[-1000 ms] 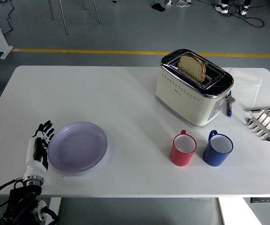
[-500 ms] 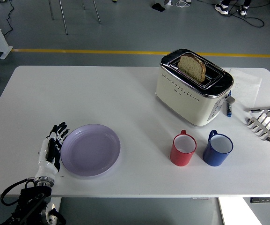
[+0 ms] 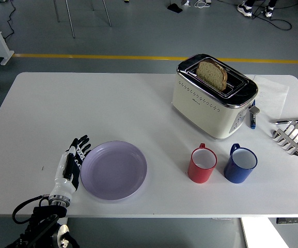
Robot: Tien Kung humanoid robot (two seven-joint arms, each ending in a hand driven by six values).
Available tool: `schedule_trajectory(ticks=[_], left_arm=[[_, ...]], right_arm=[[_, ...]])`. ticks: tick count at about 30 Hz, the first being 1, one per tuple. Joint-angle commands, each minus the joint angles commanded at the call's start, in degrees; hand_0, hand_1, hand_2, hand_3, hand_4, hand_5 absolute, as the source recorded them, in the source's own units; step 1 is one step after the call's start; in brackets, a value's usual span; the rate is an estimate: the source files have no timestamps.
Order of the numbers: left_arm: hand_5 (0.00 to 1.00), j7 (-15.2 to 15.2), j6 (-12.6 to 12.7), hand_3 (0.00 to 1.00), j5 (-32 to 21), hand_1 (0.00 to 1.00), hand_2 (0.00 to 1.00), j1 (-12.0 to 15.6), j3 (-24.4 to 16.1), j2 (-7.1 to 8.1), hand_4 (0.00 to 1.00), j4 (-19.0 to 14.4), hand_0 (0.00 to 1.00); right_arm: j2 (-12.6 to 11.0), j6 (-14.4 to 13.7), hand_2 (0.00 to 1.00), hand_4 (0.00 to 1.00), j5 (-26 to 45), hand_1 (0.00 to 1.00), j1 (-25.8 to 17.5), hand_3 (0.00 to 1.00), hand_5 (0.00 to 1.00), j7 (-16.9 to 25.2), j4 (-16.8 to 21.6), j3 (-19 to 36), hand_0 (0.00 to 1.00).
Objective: Push plate across desktop,pick up the break from the machine,place the break in the plate
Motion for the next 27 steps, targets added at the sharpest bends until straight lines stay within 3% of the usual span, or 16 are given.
schedule_trajectory(ticks=[27], left_arm=[[0.998,1.6,-3.6,0.816,-3.4,0.859,0.883,-5.2,5.7,-0.68,0.588,2.4,0.818]], right_arm=[[0.0,0.1,0.692,0.475,0.0,0.713,0.6,0.689,0.487,0.1,-0.1,0.1,0.779]])
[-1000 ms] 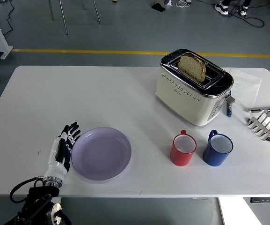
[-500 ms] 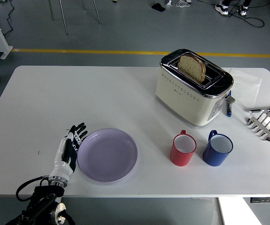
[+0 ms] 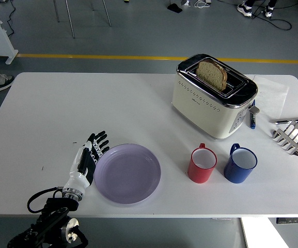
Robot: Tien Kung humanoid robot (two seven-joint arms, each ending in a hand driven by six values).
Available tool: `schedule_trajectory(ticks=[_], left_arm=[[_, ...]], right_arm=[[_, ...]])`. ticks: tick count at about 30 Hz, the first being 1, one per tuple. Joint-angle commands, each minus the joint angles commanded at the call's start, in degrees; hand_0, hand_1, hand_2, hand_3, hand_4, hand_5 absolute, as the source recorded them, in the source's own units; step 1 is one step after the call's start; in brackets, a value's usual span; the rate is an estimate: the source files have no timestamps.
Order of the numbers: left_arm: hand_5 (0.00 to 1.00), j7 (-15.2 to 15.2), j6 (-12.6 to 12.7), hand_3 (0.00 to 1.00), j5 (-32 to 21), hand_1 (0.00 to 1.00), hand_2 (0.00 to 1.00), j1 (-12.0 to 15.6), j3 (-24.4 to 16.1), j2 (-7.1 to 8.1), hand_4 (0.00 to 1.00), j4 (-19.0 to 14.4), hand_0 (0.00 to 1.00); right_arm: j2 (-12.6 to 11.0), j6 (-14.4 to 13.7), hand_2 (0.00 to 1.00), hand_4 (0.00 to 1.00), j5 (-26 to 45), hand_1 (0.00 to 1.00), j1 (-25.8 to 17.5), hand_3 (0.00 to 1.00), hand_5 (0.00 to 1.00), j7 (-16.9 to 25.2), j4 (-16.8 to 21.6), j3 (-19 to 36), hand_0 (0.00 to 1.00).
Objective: Push plate across desktop,pick up the break from the machine,place the break in the plate
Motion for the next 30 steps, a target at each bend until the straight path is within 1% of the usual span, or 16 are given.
schedule_trajectory(ticks=[4,11,19,30], left_arm=[[0.998,0.7,-1.2,0.815,-0.6,0.853,0.881,-0.5,0.6,-0.02,0.587,0.1,0.816],[0.998,1.4,-2.5,0.815,-1.3,0.841,0.878,-0.9,1.0,-0.07,0.587,0.1,0.809],[0.998,2.9,-4.9,0.815,-2.4,0.825,0.873,-1.6,1.4,-0.12,0.588,1.0,0.804],[0.998,3.4,-5.8,0.816,-3.3,0.817,0.871,-2.5,2.2,-0.12,0.584,1.5,0.793]], right_arm=[[0.0,0.0,0.69,0.473,0.0,0.713,0.1,0.689,0.484,0.0,0.0,0.1,0.78],[0.1,0.0,0.69,0.472,0.0,0.713,0.2,0.689,0.483,0.0,0.0,0.1,0.778],[0.1,0.0,0.689,0.472,0.0,0.712,0.3,0.688,0.483,0.0,0.0,0.3,0.777],[0.1,0.0,0.689,0.473,0.0,0.712,0.4,0.689,0.479,0.1,0.0,0.3,0.778]])
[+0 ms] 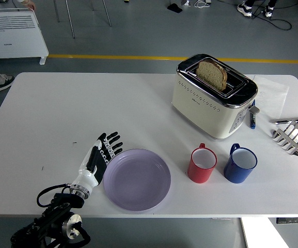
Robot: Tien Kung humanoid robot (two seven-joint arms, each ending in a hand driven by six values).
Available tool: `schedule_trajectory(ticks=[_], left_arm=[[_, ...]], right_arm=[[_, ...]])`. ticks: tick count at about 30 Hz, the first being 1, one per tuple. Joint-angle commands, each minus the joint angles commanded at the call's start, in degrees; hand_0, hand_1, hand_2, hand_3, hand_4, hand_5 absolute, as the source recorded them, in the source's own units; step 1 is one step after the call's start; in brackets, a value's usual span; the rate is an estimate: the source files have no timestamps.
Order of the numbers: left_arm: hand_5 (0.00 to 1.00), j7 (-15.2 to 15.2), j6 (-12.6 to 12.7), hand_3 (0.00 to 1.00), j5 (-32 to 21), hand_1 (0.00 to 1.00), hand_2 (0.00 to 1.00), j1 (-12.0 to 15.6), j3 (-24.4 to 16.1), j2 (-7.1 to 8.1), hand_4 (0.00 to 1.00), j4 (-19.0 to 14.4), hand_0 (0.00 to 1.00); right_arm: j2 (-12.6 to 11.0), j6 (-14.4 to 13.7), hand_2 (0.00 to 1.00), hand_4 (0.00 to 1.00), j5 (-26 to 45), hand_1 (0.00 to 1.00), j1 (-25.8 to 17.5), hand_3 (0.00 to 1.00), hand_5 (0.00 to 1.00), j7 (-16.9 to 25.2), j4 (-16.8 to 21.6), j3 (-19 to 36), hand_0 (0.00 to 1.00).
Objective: Push plate across desktop,pick up the break from the machine,place the break in the plate
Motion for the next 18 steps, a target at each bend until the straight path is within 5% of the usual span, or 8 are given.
schedule_trajectory(ticks=[11,18], left_arm=[[0.998,0.0,0.0,0.816,-0.3,0.811,0.865,-0.1,1.0,0.0,0.576,-0.7,0.791],[0.998,-0.8,4.0,0.812,4.8,0.809,0.859,2.9,-6.4,0.0,0.576,-4.7,0.777]], right_arm=[[-0.1,0.0,0.69,0.475,-0.1,0.714,-0.4,0.689,0.48,0.0,0.1,-0.3,0.781],[-0.6,-0.3,0.69,0.477,-0.8,0.714,-0.6,0.69,0.483,-0.1,1.2,-0.8,0.781]])
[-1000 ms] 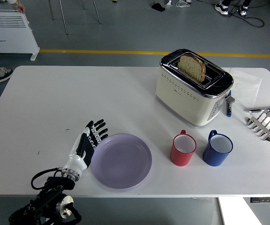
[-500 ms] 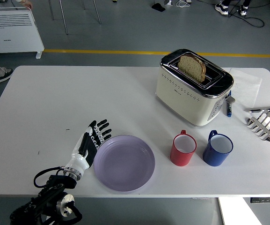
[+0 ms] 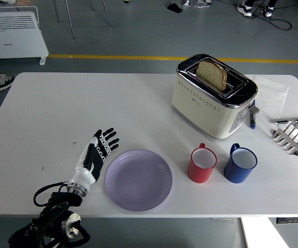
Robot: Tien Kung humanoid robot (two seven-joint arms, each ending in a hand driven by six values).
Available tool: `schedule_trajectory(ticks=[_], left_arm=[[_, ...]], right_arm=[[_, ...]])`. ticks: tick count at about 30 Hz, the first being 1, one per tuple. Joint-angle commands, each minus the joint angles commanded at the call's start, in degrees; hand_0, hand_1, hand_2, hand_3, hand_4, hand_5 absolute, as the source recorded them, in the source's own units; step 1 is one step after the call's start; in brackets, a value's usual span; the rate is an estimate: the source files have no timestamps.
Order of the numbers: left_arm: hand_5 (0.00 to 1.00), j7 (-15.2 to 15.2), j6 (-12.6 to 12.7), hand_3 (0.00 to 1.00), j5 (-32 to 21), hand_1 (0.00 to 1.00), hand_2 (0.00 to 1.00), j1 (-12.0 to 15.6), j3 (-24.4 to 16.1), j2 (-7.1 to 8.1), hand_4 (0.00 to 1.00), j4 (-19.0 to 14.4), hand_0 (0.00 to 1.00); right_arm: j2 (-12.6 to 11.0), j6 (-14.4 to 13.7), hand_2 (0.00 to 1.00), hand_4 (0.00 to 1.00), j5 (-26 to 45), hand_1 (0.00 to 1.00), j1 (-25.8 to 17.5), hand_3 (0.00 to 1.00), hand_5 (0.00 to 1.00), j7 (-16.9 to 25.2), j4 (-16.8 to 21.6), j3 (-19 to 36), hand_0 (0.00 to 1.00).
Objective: Push plate across desktop,pick up the break from the machine,place the break in the plate
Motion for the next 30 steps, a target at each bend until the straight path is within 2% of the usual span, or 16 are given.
schedule_trajectory(ticks=[3,6,9,12,14,15,19,20,21,27,28,30], left_arm=[[0.998,0.0,1.1,0.812,2.2,0.806,0.857,1.7,-6.0,0.0,0.579,-3.1,0.77],[0.998,0.0,1.4,0.812,2.9,0.806,0.857,2.3,-9.1,0.0,0.579,-4.5,0.77],[0.998,0.6,2.0,0.8,4.4,0.794,0.841,3.9,-14.9,0.0,0.58,-7.9,0.76],[0.998,1.2,2.1,0.8,4.4,0.794,0.841,4.9,-18.6,0.0,0.58,-9.7,0.76],[0.998,2.6,1.7,0.8,3.5,0.794,0.841,6.1,-21.2,0.0,0.58,-11.8,0.76],[0.998,3.1,1.6,0.792,3.0,0.777,0.817,6.4,-22.0,0.0,0.58,-12.4,0.749],[0.998,7.1,-0.7,0.792,-2.4,0.777,0.817,8.6,-25.4,0.0,0.58,-15.9,0.749],[0.998,7.5,-0.9,0.792,-2.9,0.777,0.817,8.8,-25.8,0.0,0.58,-16.1,0.749],[0.998,8.4,-1.4,0.787,-3.4,0.774,0.811,9.0,-26.8,0.0,0.58,-16.7,0.75],[0.998,10.1,-2.9,0.787,-5.7,0.774,0.811,9.1,-30.7,0.0,0.58,-18.3,0.75],[0.998,10.2,-3.0,0.788,-6.0,0.774,0.811,9.1,-31.1,0.0,0.58,-18.4,0.753],[0.998,10.6,-3.6,0.788,-7.2,0.774,0.811,9.3,-32.3,0.0,0.58,-18.4,0.753]], right_arm=[[-0.7,-0.5,0.689,0.478,-1.4,0.715,0.2,0.69,0.486,-0.1,0.9,-0.5,0.782],[-1.3,-0.9,0.689,0.478,-2.4,0.715,0.5,0.69,0.486,-0.3,1.3,-1.0,0.782],[-3.4,-2.7,0.694,0.477,-6.8,0.722,2.2,0.689,0.485,-0.7,2.1,-3.3,0.785],[-5.1,-4.3,0.694,0.477,-11.3,0.722,3.8,0.689,0.485,-1.2,2.5,-5.2,0.785],[-7.2,-6.1,0.694,0.477,-15.7,0.722,6.0,0.689,0.485,-2.1,2.9,-7.7,0.785],[-8.0,-6.5,0.734,0.51,-17.9,0.759,6.8,0.732,0.449,-2.4,3.0,-8.6,0.807],[-12.0,-7.8,0.734,0.51,-27.5,0.759,11.9,0.732,0.449,-4.6,3.4,-13.5,0.807],[-12.4,-7.9,0.734,0.51,-29.5,0.759,12.7,0.732,0.449,-4.8,3.3,-14.2,0.807],[-13.3,-7.7,0.792,0.618,-31.6,0.788,14.1,0.788,0.387,-5.7,3.2,-15.6,0.85],[-15.6,-6.5,0.792,0.618,-42.9,0.788,20.8,0.788,0.387,-9.0,1.9,-21.7,0.85],[-15.7,-6.3,0.863,0.679,-44.2,0.837,21.6,0.845,0.332,-9.4,1.7,-22.3,0.89],[-16.0,-4.9,0.863,0.679,-47.5,0.837,24.3,0.845,0.332,-11.2,0.4,-24.5,0.89]])
